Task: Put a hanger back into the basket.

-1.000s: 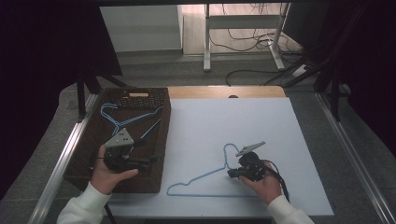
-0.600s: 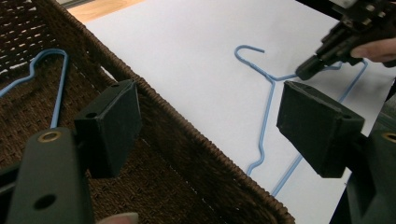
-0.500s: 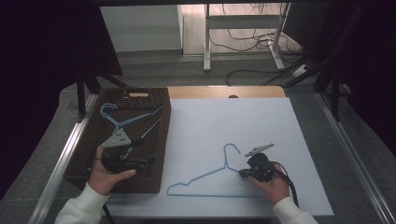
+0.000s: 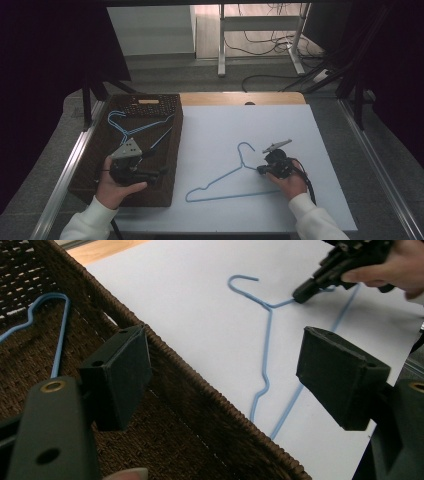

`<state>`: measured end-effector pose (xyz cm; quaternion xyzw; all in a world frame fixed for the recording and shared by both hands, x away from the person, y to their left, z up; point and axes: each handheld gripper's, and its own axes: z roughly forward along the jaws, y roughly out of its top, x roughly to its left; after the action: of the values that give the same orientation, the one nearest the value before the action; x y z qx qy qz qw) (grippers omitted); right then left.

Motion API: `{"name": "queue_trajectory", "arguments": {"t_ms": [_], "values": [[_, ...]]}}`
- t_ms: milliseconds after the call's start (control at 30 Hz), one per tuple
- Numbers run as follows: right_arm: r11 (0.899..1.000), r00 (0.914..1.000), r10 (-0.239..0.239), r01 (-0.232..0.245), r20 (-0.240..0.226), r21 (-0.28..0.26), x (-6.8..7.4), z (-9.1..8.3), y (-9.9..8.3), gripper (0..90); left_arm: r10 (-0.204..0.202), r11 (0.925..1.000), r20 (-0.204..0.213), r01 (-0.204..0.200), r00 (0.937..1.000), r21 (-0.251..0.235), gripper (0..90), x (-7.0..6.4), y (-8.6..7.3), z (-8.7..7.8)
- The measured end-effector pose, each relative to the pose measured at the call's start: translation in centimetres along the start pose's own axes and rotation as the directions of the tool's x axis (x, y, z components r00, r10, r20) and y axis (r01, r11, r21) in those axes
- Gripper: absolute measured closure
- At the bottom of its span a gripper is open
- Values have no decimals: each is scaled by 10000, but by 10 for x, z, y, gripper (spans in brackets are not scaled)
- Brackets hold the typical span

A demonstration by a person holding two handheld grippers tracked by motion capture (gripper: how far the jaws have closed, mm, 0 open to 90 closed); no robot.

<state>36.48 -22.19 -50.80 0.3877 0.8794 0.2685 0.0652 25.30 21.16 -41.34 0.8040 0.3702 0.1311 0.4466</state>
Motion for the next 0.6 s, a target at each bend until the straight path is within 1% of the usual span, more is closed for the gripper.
{"name": "queue_trajectory", "arguments": {"t_ms": [33, 100, 200, 233, 267, 333, 367, 433, 500, 567, 600], "values": [[10000, 10000, 45, -45, -81, -1, -2, 2, 3, 898, 4, 10000, -5, -4, 10000, 15, 212, 0, 0, 0], [10000, 10000, 21, -21, -60, -2, -5, 6, 10, 898, -16, 10000, -10, 16, 10000, 56, 213, 1, -1, 2], [9998, 10000, 40, -40, -7, -191, -4, 10, 15, 898, -29, 10000, -4, 29, 10000, 88, 212, 1, -1, 2], [9994, 9998, 77, -82, -161, -321, -1, 11, 16, 898, 0, 10000, 3, 0, 10000, 77, 212, 0, -1, 2], [9989, 9994, 40, -56, -337, -458, 4, 11, 17, 898, 10, 10000, 6, -10, 10000, 67, 212, 0, -1, 2], [9982, 9962, -359, 319, -798, -509, 23, 13, 21, 898, 1, 10000, 11, -1, 10000, 49, 212, 1, -1, 1], [9971, 9925, -629, 579, -1049, -500, 34, 13, 23, 898, -16, 10000, 11, 16, 10000, 58, 213, 2, -1, 2], [9945, 9810, -988, 916, -1672, -502, 57, 17, 25, 898, -51, 10000, -5, 51, 10000, 80, 213, 2, -2, 2], [9918, 9697, -1274, 1225, -2083, -365, 75, 20, 24, 898, -9, 10000, 3, 9, 10000, 83, 213, 1, -2, 2], [9886, 9618, -1506, 1487, -2287, -256, 87, 23, 21, 898, 18, 10000, 12, -18, 10000, 72, 213, 0, -1, 2], [9886, 9600, -1494, 1491, -2367, -192, 90, 24, 19, 898, 25, 10000, 10, -25, 10000, 86, 212, 0, -1, 2]]}}
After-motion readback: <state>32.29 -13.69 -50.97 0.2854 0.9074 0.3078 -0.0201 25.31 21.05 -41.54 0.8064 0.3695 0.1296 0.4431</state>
